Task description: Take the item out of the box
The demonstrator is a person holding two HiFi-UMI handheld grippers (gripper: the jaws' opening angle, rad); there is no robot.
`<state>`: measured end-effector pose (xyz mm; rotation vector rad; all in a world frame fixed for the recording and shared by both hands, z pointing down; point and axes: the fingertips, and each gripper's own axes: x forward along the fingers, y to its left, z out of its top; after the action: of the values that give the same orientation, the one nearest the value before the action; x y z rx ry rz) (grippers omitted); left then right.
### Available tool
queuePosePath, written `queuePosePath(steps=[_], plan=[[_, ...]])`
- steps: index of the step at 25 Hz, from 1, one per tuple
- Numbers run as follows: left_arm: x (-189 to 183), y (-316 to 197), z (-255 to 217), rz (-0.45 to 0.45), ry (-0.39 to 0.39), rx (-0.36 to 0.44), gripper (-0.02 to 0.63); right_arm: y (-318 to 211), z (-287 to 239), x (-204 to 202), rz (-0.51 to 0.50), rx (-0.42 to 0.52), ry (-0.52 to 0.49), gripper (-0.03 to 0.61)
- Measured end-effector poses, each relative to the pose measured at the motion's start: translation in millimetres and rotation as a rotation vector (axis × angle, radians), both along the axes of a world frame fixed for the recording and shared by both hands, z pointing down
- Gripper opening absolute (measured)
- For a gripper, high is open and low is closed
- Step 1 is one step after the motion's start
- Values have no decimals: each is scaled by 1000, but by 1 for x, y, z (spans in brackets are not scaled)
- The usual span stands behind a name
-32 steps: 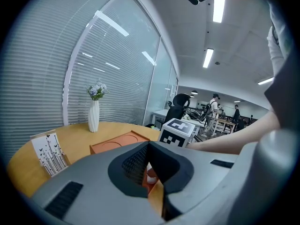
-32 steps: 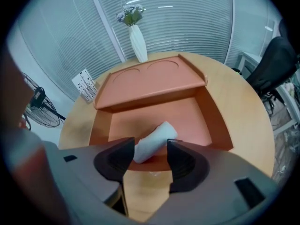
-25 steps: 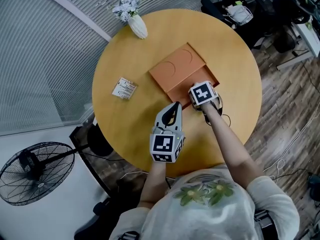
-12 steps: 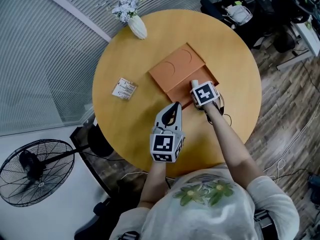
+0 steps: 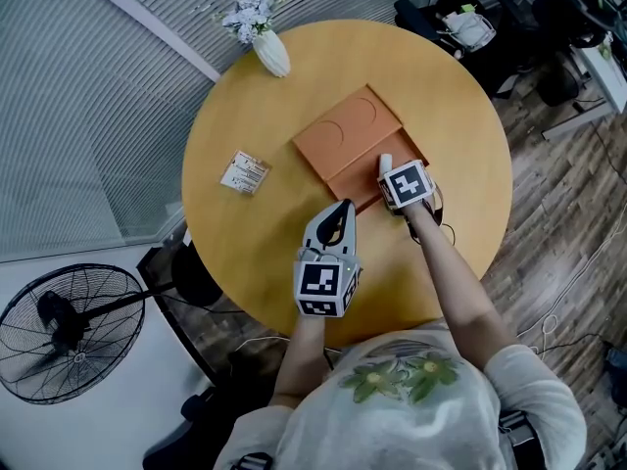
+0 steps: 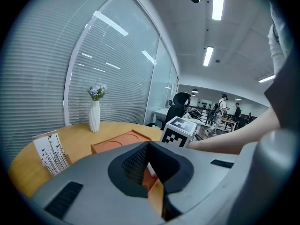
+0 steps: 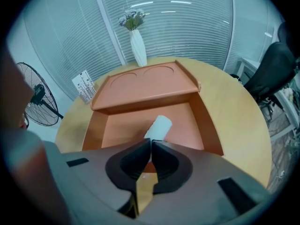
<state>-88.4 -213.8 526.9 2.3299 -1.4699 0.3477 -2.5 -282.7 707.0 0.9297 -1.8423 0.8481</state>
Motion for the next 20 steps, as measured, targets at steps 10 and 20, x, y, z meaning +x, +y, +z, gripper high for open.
queuePosePath(steps=[10, 20], plan=[[-3, -1, 1, -8, -3, -2, 2, -20, -10, 1, 51, 8, 13, 132], [-6, -5, 4, -11, -4, -6, 2, -16, 11, 1, -31, -53, 122, 132]])
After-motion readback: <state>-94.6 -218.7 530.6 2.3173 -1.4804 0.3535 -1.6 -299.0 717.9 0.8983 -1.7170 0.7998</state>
